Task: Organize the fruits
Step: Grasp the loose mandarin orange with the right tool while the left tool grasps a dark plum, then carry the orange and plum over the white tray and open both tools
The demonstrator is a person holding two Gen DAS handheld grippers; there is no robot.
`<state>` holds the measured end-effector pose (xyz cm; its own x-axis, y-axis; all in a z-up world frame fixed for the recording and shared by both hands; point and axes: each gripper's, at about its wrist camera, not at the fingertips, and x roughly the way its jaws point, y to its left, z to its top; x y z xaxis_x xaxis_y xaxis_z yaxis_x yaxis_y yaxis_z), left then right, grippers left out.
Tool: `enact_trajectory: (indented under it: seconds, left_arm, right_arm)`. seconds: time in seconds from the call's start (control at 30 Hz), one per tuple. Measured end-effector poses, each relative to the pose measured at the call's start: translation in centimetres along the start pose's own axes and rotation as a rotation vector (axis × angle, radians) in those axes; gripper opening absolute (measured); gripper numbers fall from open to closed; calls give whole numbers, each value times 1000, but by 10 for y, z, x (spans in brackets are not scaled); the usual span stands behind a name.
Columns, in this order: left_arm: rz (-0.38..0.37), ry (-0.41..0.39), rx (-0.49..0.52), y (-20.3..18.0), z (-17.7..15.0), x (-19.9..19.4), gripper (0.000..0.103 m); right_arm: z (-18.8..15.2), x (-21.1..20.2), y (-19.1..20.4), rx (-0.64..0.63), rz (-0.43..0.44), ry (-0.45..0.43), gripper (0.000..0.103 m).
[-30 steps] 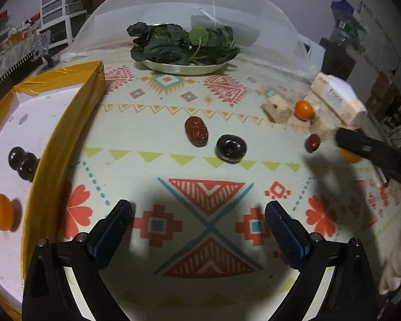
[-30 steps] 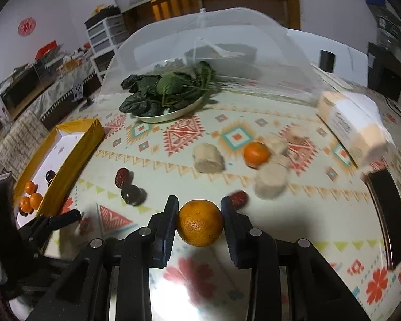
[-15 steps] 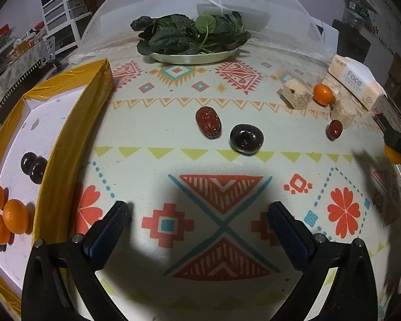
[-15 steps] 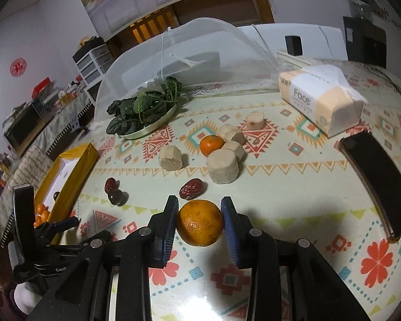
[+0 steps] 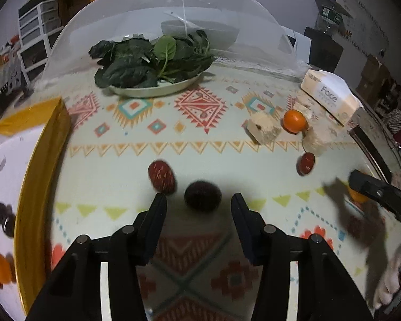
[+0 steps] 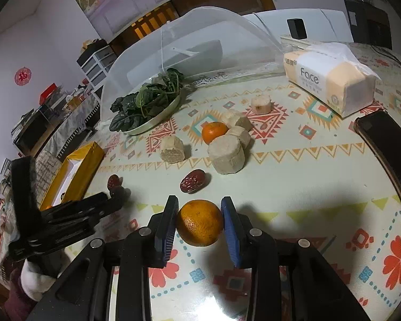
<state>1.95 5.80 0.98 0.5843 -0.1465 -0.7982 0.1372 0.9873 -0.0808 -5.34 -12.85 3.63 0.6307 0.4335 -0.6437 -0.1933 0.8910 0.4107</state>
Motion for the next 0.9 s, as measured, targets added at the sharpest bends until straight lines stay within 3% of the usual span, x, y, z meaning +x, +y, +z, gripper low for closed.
enact_trajectory:
  seconds: [0.13,0.17,0.2,0.23,0.37,0.5,0.7,0.9]
  left_arm:
    - [31,-8,9,-2,7,10,49]
    - [39,-7,18,-4,7,10,46]
    - [49,-10,28,-6,7,10,29]
    - [47,-15,43,-9,5,8,25]
    - [79,-22,64,-15,-1,2,24]
    - [24,-37,24,-8,-12,-22,24]
    - [-47,-92,-89,24,-33,-73,24]
    - [-39,-163,-222,80,-58,-123,24]
  right_arm:
    - [-1,3,1,-6,3,12,36]
    - [-2,4,2,-8,1,15,36]
    - [-2,6,3,-12,-2,18,36]
    - [-3,6,3,-15,-5,19,36]
    - [-4,10,4,-18,-11,30,36]
    - [-4,8,7,-14,-1,30,36]
    - [-5,2,29,24,123,49,36]
    - [-9,9,82,0,224,87,36]
